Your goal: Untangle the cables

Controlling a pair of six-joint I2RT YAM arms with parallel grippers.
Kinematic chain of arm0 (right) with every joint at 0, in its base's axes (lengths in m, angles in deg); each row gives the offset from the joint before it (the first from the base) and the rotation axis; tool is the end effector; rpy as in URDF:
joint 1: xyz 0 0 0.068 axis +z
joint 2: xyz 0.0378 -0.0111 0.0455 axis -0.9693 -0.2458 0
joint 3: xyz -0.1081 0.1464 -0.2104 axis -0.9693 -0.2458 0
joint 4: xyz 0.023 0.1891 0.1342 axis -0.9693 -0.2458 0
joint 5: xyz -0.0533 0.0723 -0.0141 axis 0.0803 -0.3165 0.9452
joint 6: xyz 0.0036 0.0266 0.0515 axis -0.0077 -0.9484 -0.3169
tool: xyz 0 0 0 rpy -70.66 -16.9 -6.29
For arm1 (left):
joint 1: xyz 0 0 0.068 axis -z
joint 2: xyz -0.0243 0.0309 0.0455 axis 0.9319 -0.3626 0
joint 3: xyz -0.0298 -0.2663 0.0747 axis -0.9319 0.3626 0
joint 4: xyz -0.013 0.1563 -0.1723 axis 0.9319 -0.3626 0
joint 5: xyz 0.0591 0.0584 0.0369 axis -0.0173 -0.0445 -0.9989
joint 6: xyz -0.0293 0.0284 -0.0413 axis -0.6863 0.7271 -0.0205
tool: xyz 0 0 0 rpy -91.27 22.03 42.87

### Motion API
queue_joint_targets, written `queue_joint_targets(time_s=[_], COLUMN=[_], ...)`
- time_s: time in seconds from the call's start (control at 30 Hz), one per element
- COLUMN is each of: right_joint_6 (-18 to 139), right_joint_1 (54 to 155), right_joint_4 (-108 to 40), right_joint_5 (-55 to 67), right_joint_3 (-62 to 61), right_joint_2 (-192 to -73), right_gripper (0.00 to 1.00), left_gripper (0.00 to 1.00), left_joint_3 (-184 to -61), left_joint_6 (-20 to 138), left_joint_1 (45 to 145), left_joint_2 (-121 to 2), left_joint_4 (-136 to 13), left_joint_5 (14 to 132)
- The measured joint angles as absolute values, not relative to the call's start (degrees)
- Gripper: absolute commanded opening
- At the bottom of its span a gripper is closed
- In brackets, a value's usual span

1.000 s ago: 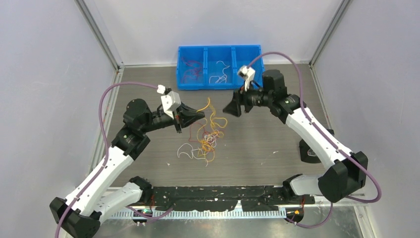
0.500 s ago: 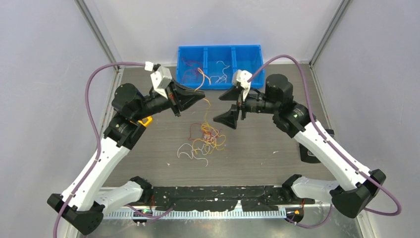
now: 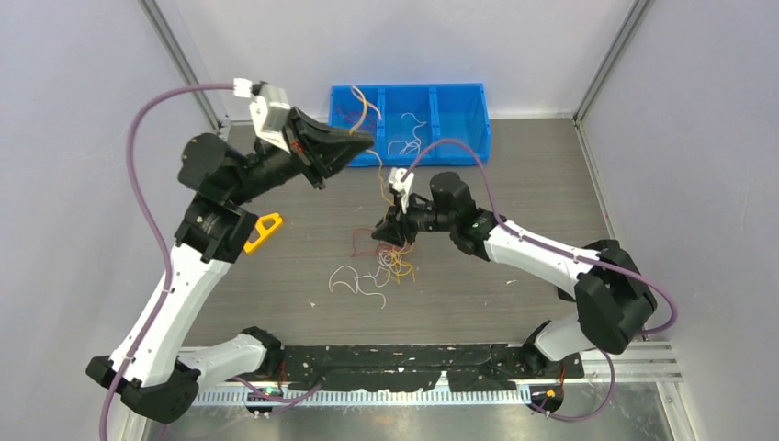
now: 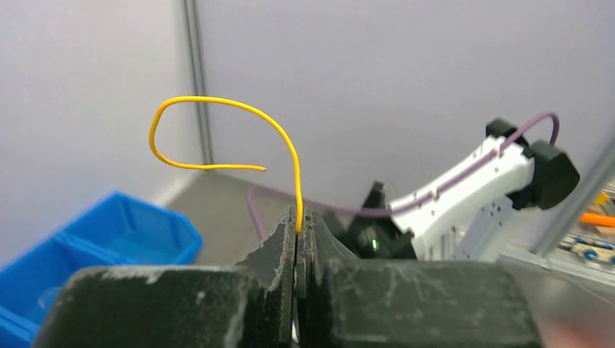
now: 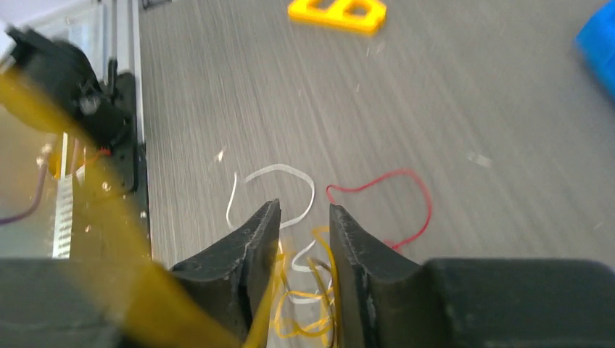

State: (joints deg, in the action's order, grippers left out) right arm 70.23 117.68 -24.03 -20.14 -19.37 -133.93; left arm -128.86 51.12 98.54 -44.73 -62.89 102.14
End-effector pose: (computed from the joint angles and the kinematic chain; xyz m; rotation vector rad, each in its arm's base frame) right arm 0.2140 0.2234 0.3101 -1.1158 1.5772 1.0150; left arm 0.1400 -0.1094 0.5054 0.7142 1.2113 -1.1273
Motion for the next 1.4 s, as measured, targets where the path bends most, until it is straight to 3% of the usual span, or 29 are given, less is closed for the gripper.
queue_joint_targets(time_s=[0.27,0.43,0.47,0.57,0.7,0.83,0.97,1.03,1.1,1.13,1.17,1.2,1.27,1.4], right_joint_6=[70.34,71.71,72.06,72.98,74.60,75.43,73.66,72.78,72.00,71.65,71.34,71.28,71.60,75.21], right_joint_1=[117.68,117.64,117.61,117.22,116.30,115.10,115.01,115.93,117.20,117.75,118.18,118.55,118.90,118.69], right_joint_4=[-21.10,-21.32,-21.78,-22.80,-26.45,-29.67,-27.59,-25.21,-22.65,-21.40,-20.42,-19.50,-18.43,-18.91], right_joint_5=[-20.77,-20.69,-20.69,-20.77,-21.21,-21.54,-22.57,-22.94,-23.11,-23.24,-23.33,-23.33,-23.20,-22.20], right_joint_3=[-28.14,-30.78,-31.02,-31.04,-30.63,-29.03,-25.86,-24.29,-22.74,-22.04,-21.23,-20.38,-19.46,-22.00], right_joint_2=[-137.55,-139.24,-139.24,-139.06,-137.12,-132.29,-127.30,-126.60,-127.30,-128.29,-129.71,-131.54,-135.26,-140.92], right_gripper=[0.34,0.38,0.41,0.62,0.81,0.91,0.95,0.87,0.68,0.47,0.36,0.19,0.07,0.05], left_gripper=[0.00,0.00,0.00,0.00,0.00,0.00,0.00,0.00,0.00,0.00,0.00,0.00,0.00,0.00], left_joint_3=[-148.07,-153.58,-153.71,-153.45,-152.42,-151.22,-150.41,-150.32,-150.30,-150.30,-150.30,-150.30,-150.30,-150.69], left_joint_6=[52.43,51.30,51.21,51.10,51.10,50.86,50.44,50.12,50.01,49.99,49.99,50.01,50.12,50.12], left_joint_1=[93.05,91.22,91.22,91.22,91.20,91.13,91.11,91.11,91.11,91.11,91.09,91.07,90.80,89.49], left_joint_2=[-49.65,-51.18,-51.24,-51.27,-51.29,-51.29,-51.31,-51.35,-51.40,-51.42,-51.44,-51.44,-51.46,-51.70], left_joint_4=[-59.68,-57.14,-56.81,-56.51,-56.18,-55.50,-55.20,-55.02,-54.65,-54.45,-54.37,-54.28,-54.10,-54.15], left_joint_5=[101.75,101.71,101.73,101.77,101.77,101.95,101.99,101.97,101.95,101.93,101.90,101.84,101.58,99.74])
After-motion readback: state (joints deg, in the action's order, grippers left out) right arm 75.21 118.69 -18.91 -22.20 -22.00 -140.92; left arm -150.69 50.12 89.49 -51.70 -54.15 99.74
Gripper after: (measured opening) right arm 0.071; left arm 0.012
